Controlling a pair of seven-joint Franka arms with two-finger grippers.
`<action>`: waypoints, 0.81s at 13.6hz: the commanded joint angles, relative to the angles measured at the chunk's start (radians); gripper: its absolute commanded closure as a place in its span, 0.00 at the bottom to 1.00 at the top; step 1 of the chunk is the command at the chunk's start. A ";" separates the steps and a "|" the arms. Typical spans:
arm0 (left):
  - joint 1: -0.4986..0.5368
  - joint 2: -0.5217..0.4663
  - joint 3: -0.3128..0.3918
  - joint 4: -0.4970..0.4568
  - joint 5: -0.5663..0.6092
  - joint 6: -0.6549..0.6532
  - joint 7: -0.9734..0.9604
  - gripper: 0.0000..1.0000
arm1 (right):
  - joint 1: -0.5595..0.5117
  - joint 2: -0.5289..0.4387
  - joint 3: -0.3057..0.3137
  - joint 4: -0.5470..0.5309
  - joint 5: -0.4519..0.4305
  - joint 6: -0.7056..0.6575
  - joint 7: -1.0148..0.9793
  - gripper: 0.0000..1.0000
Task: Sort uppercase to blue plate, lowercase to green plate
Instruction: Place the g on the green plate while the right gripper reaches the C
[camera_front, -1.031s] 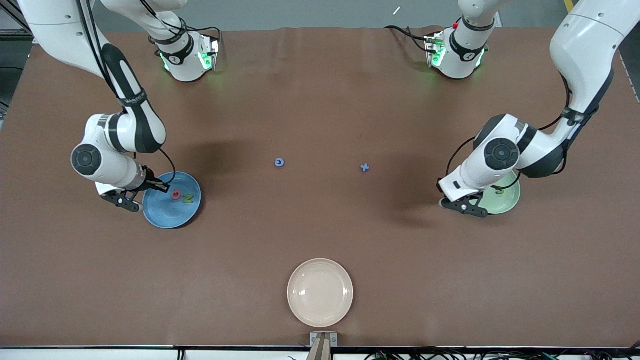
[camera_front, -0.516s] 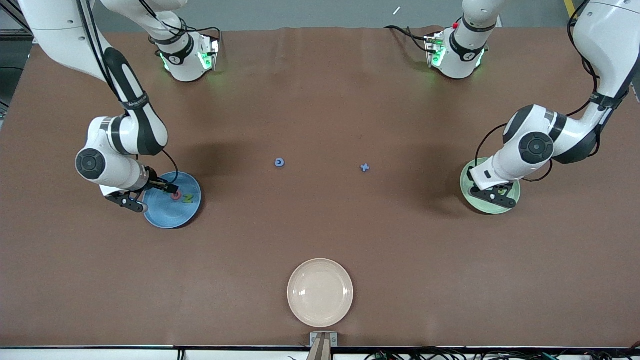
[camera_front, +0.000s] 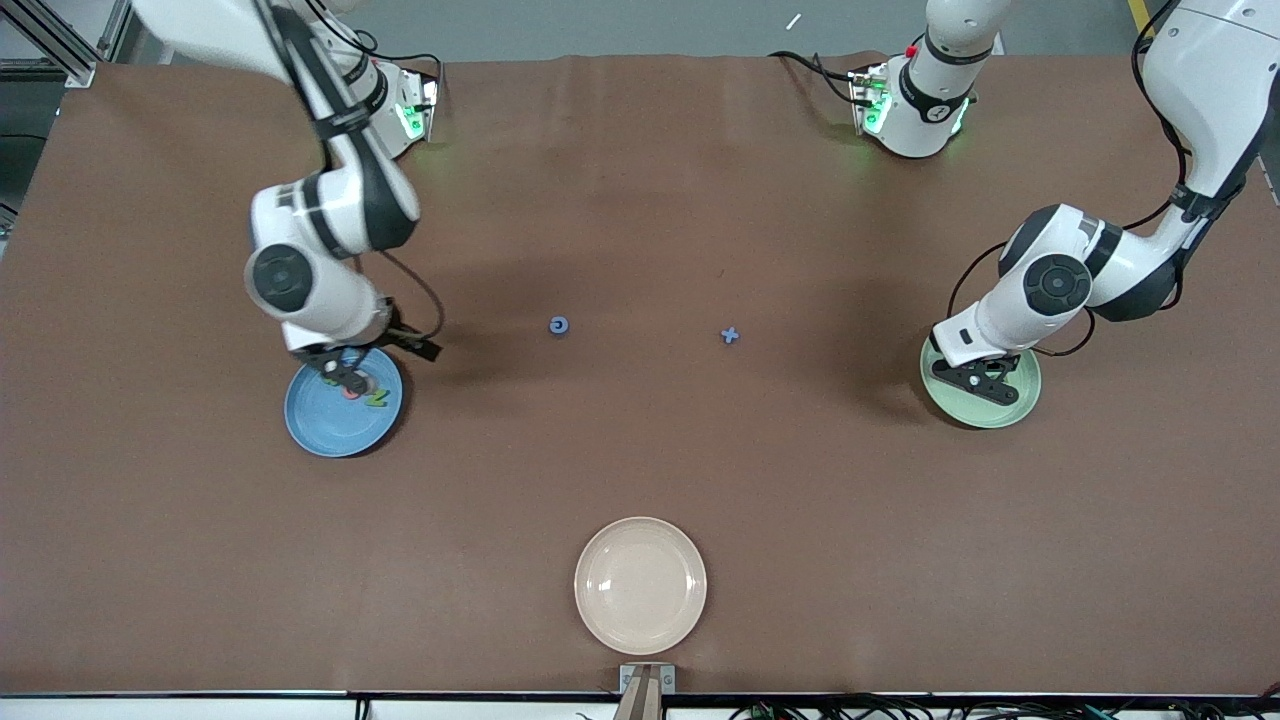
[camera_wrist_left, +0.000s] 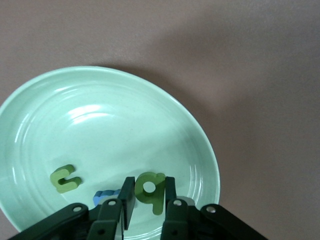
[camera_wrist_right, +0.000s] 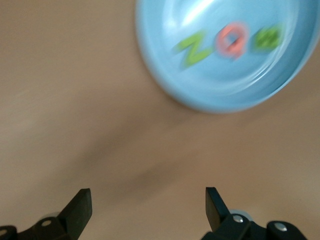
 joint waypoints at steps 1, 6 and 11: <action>0.015 -0.001 -0.008 -0.019 0.029 0.014 -0.005 0.89 | 0.122 0.035 -0.012 -0.071 0.076 0.181 0.091 0.00; 0.037 0.022 -0.002 -0.020 0.066 0.014 0.001 0.83 | 0.269 0.167 -0.014 -0.076 0.087 0.393 0.211 0.00; 0.038 0.018 -0.003 -0.005 0.066 0.012 0.006 0.10 | 0.318 0.197 -0.014 -0.063 0.086 0.396 0.229 0.10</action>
